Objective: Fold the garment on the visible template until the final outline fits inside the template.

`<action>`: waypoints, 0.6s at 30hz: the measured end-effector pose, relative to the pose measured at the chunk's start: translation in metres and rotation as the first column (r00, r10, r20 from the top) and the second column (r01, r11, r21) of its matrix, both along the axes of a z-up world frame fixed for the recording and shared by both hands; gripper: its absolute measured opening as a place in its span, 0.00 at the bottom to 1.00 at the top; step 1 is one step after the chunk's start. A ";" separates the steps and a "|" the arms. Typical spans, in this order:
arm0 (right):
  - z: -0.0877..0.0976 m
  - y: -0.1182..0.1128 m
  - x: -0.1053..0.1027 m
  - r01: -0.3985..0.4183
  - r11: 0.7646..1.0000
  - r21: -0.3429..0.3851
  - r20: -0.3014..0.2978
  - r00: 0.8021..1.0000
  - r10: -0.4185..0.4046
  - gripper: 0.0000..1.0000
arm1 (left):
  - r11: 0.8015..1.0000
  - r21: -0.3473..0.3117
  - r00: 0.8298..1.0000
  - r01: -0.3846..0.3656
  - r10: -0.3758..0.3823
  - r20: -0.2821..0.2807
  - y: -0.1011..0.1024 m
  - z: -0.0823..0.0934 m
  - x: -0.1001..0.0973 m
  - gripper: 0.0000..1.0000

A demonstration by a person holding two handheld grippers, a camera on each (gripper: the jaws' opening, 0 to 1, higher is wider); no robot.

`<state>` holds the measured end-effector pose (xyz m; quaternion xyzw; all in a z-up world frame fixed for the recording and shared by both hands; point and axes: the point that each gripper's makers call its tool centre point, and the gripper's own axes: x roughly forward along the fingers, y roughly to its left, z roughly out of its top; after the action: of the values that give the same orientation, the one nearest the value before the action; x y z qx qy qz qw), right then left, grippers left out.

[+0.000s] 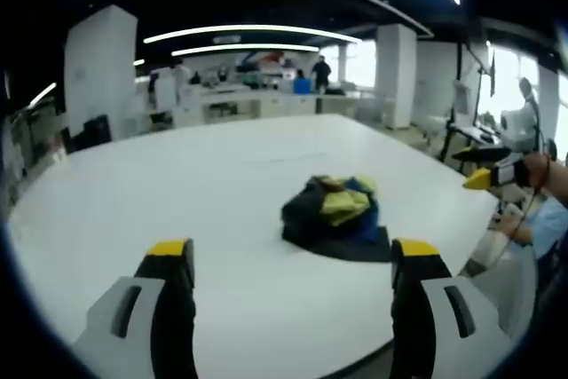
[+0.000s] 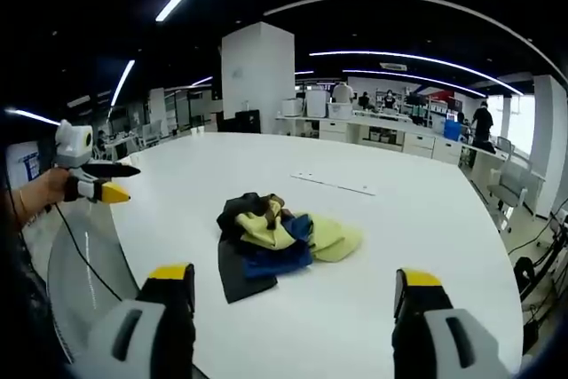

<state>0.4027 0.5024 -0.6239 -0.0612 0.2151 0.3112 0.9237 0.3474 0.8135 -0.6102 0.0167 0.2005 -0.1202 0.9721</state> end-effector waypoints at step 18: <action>-0.005 0.002 0.002 -0.007 1.000 0.001 -0.001 1.000 0.007 0.93 | 1.000 0.012 1.000 0.019 -0.019 0.018 0.000 0.004 0.008 0.87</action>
<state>0.4048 0.5043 -0.6284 -0.0613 0.2154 0.3145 0.9225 0.3553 0.8130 -0.6062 0.0256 0.1923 -0.1283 0.9726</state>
